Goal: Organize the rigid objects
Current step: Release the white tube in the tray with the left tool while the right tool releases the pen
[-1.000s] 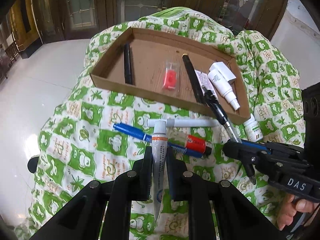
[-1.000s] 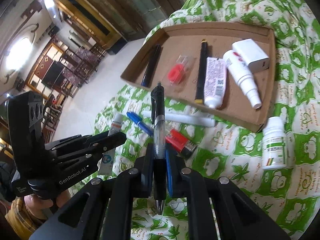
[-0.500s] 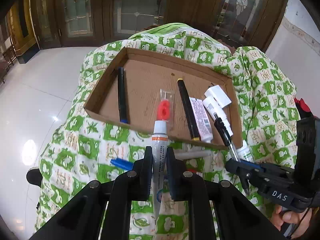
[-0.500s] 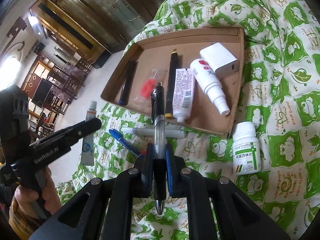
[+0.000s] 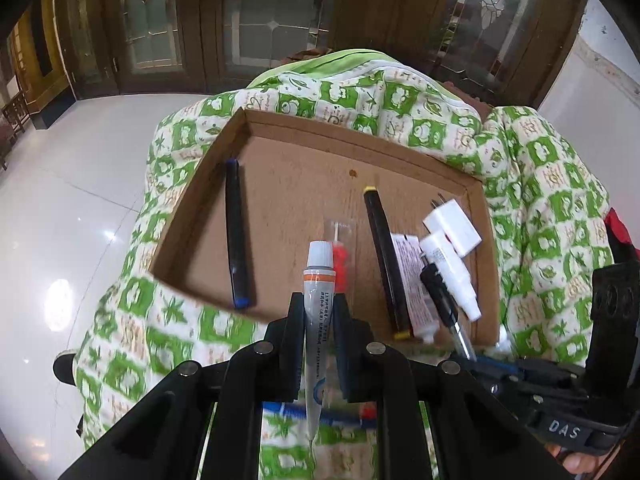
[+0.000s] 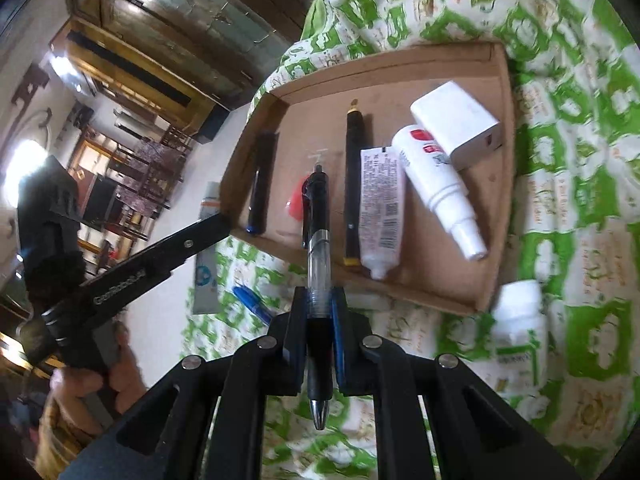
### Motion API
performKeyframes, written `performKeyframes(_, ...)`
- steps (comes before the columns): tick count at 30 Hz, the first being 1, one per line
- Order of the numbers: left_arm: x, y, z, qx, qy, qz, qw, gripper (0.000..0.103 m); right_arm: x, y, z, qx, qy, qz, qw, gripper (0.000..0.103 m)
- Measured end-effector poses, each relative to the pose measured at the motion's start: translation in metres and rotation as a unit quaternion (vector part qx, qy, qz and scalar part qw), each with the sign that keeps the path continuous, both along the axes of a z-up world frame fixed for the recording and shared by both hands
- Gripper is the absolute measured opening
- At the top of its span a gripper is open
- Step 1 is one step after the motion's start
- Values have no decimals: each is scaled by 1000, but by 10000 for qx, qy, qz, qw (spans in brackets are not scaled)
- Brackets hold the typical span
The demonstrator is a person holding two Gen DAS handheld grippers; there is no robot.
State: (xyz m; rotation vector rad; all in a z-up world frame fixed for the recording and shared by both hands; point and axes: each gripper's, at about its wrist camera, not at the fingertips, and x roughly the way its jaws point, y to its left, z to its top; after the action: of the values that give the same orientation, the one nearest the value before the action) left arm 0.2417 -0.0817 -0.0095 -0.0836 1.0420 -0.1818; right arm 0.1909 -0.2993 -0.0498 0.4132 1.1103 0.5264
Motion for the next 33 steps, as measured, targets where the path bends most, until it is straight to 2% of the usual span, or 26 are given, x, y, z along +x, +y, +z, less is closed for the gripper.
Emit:
performKeyframes(4, 19, 0, -6, 10, 63, 53, 10000, 13, 19, 4, -10, 311, 344, -45, 9989, 11)
performKeyframes(10, 46, 2, -16, -52, 189, 177, 9996, 13, 43, 11, -20, 495, 583, -165, 9969, 11)
performKeyframes(24, 72, 2, -39, 200, 307, 252, 9990, 13, 77, 21, -41, 462, 778, -409, 9951, 11)
performKeyframes(33, 80, 4, -53, 261, 350, 339, 9985, 13, 85, 25, -41, 365, 639, -443, 9963, 11)
